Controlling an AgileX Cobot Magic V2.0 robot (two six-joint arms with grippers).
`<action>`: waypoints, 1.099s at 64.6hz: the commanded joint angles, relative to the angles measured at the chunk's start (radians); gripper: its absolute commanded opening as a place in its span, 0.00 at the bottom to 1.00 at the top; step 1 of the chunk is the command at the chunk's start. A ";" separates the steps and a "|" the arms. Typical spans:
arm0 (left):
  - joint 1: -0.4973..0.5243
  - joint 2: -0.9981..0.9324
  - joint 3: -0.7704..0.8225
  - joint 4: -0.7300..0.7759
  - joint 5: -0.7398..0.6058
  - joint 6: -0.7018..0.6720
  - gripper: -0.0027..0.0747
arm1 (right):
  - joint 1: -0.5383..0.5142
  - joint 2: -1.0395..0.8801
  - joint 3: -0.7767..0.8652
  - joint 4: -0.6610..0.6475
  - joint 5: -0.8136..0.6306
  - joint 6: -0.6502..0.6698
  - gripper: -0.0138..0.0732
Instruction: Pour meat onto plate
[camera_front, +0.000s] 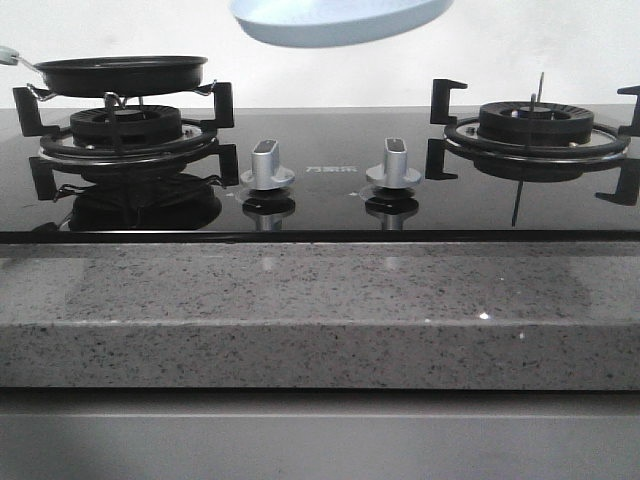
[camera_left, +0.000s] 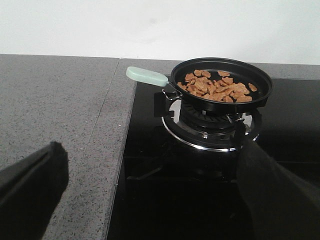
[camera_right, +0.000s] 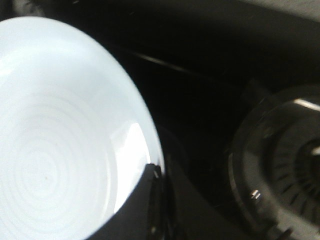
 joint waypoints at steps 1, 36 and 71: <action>0.000 0.005 -0.038 -0.011 -0.069 -0.002 0.90 | 0.014 -0.124 0.106 0.033 0.012 -0.024 0.09; 0.000 0.005 -0.038 -0.011 -0.069 -0.002 0.90 | 0.057 -0.313 0.644 0.082 -0.396 -0.031 0.09; 0.000 0.026 -0.043 -0.266 -0.067 -0.002 0.90 | 0.057 -0.304 0.641 0.082 -0.367 -0.031 0.09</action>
